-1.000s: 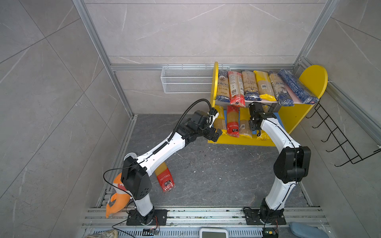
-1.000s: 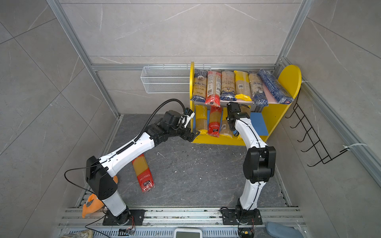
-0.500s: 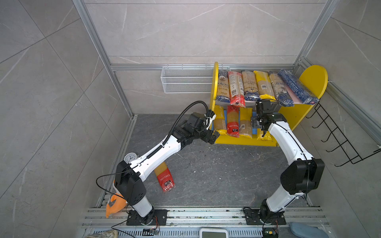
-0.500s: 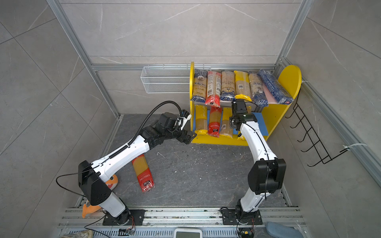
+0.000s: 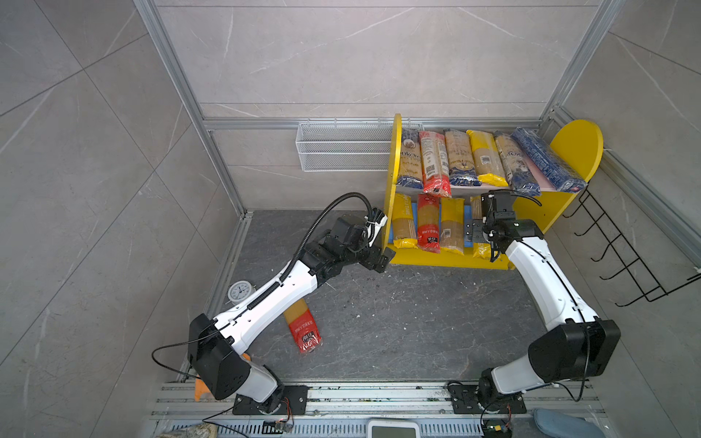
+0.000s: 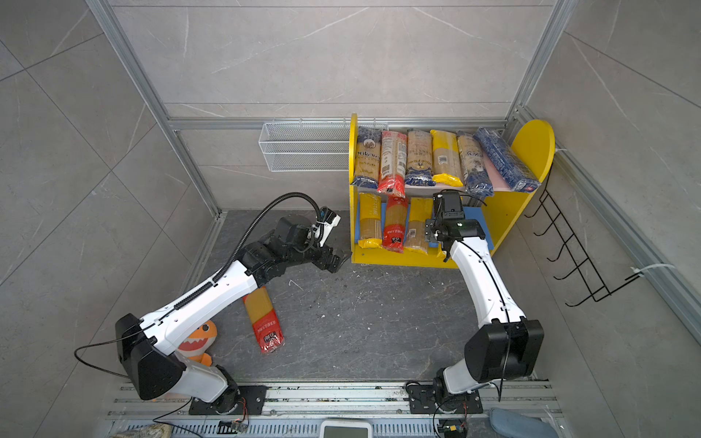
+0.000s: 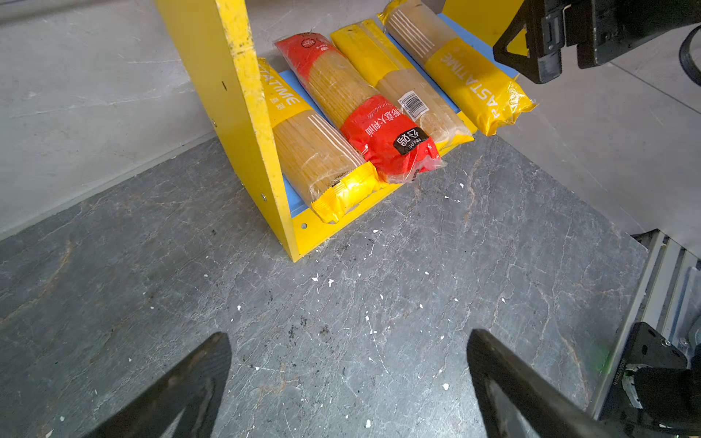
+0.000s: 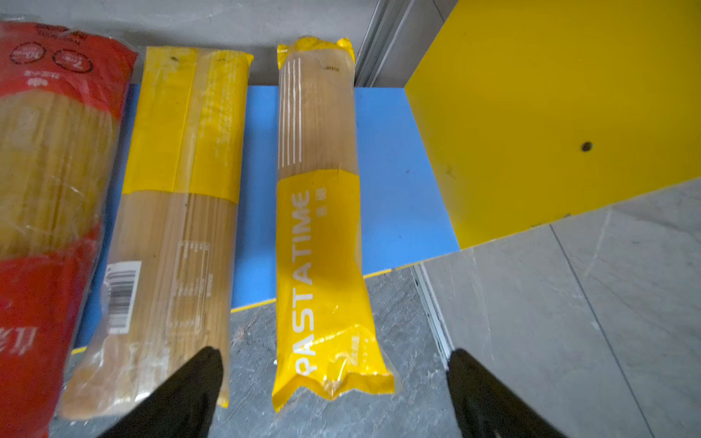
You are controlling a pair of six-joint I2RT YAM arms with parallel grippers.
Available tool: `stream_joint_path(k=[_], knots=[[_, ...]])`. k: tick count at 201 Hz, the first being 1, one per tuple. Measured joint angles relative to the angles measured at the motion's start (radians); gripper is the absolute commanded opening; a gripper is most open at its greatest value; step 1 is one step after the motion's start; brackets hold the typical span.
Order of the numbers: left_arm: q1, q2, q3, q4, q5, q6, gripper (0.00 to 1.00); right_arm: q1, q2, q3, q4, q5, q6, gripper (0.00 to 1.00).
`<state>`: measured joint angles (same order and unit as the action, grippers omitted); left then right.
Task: Place and organize the pasta boxes and bags onto the shelf
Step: 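Draw the right gripper back and lower it toward the red floor pack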
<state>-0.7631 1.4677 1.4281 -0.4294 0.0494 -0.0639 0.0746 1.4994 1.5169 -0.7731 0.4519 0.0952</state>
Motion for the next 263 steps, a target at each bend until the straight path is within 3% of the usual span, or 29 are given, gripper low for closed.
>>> stream_joint_path(k=[99, 173, 225, 263], knots=[[0.000, -0.247, -0.136, -0.095, -0.094, -0.031, 1.00, 0.153, -0.207, -0.171, -0.126, -0.034, 0.116, 0.96], [0.000, -0.464, -0.246, -0.247, -0.189, -0.098, 1.00, 0.511, -0.288, -0.208, -0.169, -0.094, 0.299, 0.98], [0.000, -0.700, -0.279, -0.433, -0.290, -0.199, 1.00, 0.810, -0.099, -0.245, -0.045, -0.180, 0.405, 0.99], [0.000, -0.845, -0.276, -0.555, -0.325, -0.286, 1.00, 0.891, 0.048, -0.288, 0.127, -0.309, 0.423, 1.00]])
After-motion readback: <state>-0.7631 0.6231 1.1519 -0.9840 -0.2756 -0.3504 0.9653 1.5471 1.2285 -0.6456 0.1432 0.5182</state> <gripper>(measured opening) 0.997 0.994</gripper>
